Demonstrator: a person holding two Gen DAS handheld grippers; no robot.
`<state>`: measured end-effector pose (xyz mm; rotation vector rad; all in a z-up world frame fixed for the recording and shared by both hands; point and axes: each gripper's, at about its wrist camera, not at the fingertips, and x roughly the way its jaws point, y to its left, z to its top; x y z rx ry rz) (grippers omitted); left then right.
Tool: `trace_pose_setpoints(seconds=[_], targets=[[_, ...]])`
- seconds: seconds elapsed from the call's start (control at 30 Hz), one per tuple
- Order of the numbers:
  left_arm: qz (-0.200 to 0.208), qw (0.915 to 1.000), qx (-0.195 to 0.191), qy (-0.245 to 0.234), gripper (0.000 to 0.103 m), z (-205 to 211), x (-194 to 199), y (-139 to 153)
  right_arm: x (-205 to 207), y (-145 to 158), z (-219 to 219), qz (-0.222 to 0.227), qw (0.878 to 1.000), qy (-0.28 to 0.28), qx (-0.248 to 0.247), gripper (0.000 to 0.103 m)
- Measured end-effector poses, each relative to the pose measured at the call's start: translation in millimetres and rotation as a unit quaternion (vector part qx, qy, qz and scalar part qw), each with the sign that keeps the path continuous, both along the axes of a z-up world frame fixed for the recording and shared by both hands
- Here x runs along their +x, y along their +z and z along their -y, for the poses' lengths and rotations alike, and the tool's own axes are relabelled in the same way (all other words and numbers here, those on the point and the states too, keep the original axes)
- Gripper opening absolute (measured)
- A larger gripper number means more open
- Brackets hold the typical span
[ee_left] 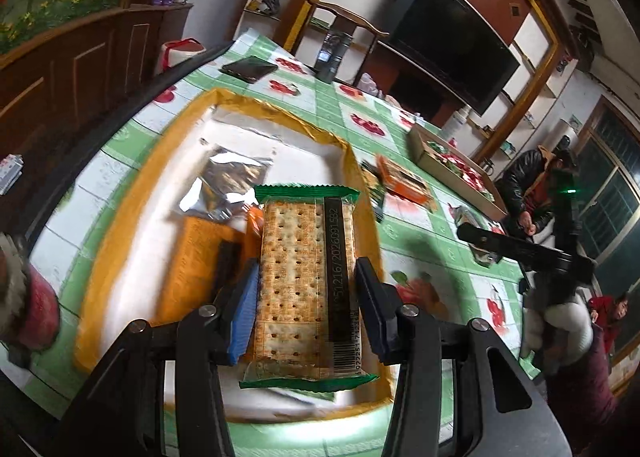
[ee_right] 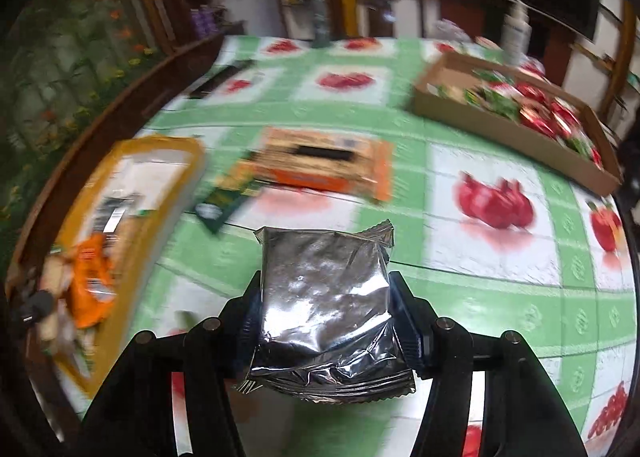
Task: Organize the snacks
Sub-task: 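Carry the foil bag and cracker pack into the white tray and open both tools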
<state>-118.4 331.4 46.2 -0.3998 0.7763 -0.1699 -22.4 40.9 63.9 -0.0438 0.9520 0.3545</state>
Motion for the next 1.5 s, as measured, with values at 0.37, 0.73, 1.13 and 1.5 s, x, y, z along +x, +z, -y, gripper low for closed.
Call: trace_pose_setpoints(seconds=[0.37, 0.73, 1.13, 1.5], targets=[[-0.001, 0.9998, -0.001, 0.017, 0.045, -22.1, 35.4, 8.3, 9.2, 10.2, -136.5, -0.032, 0.991, 0.113, 0.056, 0.060], [0.028, 0.9969, -0.061, 0.041, 0.068, -50.0, 4.8, 18.0, 31.2, 6.8, -176.1, -0.020, 0.988, 0.126, 0.084, 0.062], [0.010, 0.9954, -0.090, 0.029, 0.074, -30.2, -14.9, 10.9, 4.8, 15.7, -14.7, 0.018, 0.996, -0.014, 0.090, 0.073], [0.000, 0.9982, -0.042, -0.043, 0.075, 43.9, -28.1, 21.8, -44.1, -30.7, 92.1, -0.009, 0.984, -0.099, 0.150, 0.074]])
